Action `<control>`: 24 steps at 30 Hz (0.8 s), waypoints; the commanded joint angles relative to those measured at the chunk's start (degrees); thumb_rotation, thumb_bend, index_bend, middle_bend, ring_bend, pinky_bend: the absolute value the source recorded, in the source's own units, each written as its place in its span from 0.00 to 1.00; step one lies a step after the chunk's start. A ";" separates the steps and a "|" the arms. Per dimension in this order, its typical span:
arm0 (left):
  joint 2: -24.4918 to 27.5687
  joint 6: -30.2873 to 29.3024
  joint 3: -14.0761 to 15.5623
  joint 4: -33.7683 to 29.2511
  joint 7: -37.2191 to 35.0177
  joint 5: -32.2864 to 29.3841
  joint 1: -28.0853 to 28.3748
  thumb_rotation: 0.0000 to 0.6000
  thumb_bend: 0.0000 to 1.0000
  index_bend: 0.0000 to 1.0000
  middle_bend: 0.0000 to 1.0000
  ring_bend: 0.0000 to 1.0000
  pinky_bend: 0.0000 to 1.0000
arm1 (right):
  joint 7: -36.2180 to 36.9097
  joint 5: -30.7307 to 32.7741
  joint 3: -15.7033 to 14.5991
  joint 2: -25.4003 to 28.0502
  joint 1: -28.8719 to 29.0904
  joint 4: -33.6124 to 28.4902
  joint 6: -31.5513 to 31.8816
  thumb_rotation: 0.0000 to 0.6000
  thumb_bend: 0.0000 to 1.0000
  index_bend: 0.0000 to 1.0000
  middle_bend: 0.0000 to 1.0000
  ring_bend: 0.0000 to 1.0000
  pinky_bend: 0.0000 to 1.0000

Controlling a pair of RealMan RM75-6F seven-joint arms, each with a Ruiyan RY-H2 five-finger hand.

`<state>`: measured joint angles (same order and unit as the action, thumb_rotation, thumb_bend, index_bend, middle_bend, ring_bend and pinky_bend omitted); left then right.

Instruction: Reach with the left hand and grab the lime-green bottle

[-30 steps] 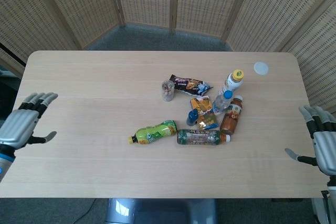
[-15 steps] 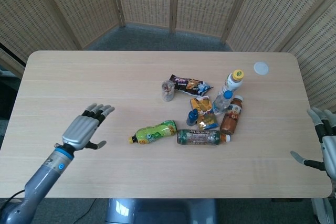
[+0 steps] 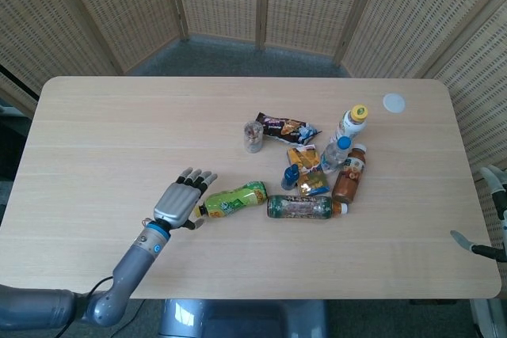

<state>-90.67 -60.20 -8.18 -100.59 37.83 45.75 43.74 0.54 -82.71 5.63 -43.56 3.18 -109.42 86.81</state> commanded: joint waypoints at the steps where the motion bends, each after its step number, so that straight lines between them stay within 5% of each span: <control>1: -5.99 1.17 -1.61 6.45 -0.46 -2.67 2.78 1.00 0.30 0.00 0.00 0.00 0.00 | 0.59 0.09 -0.09 0.33 -0.47 -0.07 0.45 0.84 0.02 0.00 0.00 0.00 0.00; 19: -20.87 5.05 -5.36 23.25 -0.95 -9.23 9.57 1.00 0.29 0.00 0.00 0.01 0.00 | 3.60 0.48 -0.67 2.31 -3.53 -0.11 3.27 0.84 0.01 0.00 0.00 0.00 0.00; 24: -24.19 3.33 -6.06 27.72 -2.72 -7.33 9.62 1.00 0.32 0.20 0.15 0.26 0.08 | 4.95 0.50 -0.79 2.80 -4.43 -0.16 4.20 0.84 0.02 0.00 0.00 0.00 0.00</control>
<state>-113.52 -56.07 -13.86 -74.47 35.92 37.52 53.24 5.35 -82.22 4.87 -40.86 -1.11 -109.57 90.87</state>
